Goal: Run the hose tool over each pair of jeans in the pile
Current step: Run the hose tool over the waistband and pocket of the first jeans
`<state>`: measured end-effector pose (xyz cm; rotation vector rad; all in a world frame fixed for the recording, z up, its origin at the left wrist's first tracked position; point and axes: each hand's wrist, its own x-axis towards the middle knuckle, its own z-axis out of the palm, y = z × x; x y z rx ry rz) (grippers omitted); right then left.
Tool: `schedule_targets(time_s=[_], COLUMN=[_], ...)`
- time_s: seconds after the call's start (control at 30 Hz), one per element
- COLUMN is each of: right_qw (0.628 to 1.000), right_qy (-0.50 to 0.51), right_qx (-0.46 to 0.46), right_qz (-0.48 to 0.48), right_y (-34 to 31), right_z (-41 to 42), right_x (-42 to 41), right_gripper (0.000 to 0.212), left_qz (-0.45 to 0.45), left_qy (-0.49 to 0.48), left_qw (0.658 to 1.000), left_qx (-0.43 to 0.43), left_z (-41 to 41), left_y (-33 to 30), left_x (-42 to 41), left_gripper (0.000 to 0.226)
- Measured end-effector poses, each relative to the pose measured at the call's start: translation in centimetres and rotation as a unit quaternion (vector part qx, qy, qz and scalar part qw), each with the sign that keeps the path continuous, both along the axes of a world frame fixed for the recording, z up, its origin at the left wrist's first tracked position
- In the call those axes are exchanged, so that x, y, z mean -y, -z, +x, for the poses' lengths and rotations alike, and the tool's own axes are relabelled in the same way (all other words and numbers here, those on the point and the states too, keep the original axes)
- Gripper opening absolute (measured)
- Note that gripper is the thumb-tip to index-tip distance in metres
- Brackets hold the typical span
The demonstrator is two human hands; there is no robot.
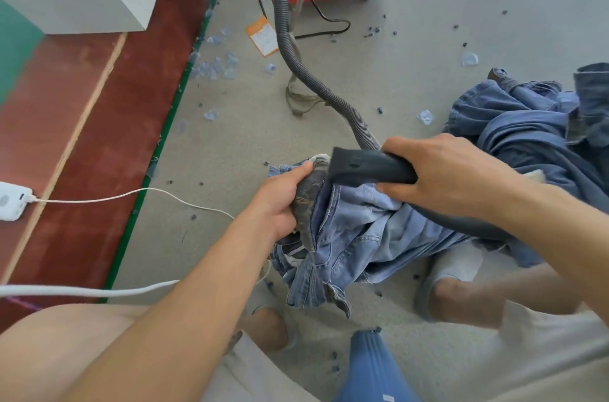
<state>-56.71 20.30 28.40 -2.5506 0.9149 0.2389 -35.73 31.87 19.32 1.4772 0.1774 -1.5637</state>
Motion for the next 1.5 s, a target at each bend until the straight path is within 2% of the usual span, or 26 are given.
schedule_targets(time_s=[0.1, 0.23, 0.37, 0.47, 0.63, 0.8, 0.97, 1.1, 1.23, 1.5], right_qw=[0.999, 1.0, 1.0, 0.999, 0.993, 0.984, 0.977, 0.985, 0.986, 0.964], right_qy=[-0.032, -0.03, -0.005, -0.005, -0.079, -0.153, -0.185, -0.143, -0.137, -0.237], right_qx=[-0.039, -0.008, -0.003, -0.013, -0.049, -0.055, -0.068, -0.057, -0.05, -0.046], right_qz=[-0.006, -0.004, -0.015, -0.035, -0.075, -0.079, -0.082, -0.073, -0.082, -0.112], right_y=[0.2, 0.7, 0.0, -0.4, 0.1, 0.2, 0.1, -0.5, 0.0, 1.8], right_z=[0.5, 1.2, 0.4, -0.1, 0.5, 1.7, 1.6, 0.8, 0.9, 1.3], right_x=[-1.1, -1.7, -0.2, 0.8, 0.3, -0.9, -1.4, -0.2, -0.6, -3.4], right_gripper=[0.033, 0.037, 0.035, 0.033, 0.021, 0.024, 0.023, 0.024, 0.024, 0.031], left_qz=[-0.002, -0.022, -0.033, -0.013, -0.019, -0.042, -0.052, -0.073, -0.077, -0.076], left_qy=[0.01, 0.019, 0.027, 0.06, 0.084, 0.12, 0.125, 0.129, 0.129, 0.11], left_qw=[1.0, 1.0, 0.998, 0.996, 0.994, 0.989, 0.991, 0.988, 0.989, 0.991], left_qx=[0.013, 0.001, 0.043, 0.06, 0.06, 0.078, 0.016, -0.034, -0.005, 0.018], left_z=[0.1, 0.3, 1.0, 1.7, 1.9, 1.6, 1.4, 1.9, 2.3, 1.5], left_y=[0.2, 0.3, 0.5, 1.0, 1.6, 1.2, 0.9, 0.4, 0.2, 1.0], left_x=[0.0, 0.1, -0.1, -0.9, -1.3, -0.8, -0.8, -0.8, -0.5, -0.4], left_gripper=[0.023, 0.024, 0.02, 0.028, 0.016, 0.019, 0.037, 0.032, 0.039, 0.034])
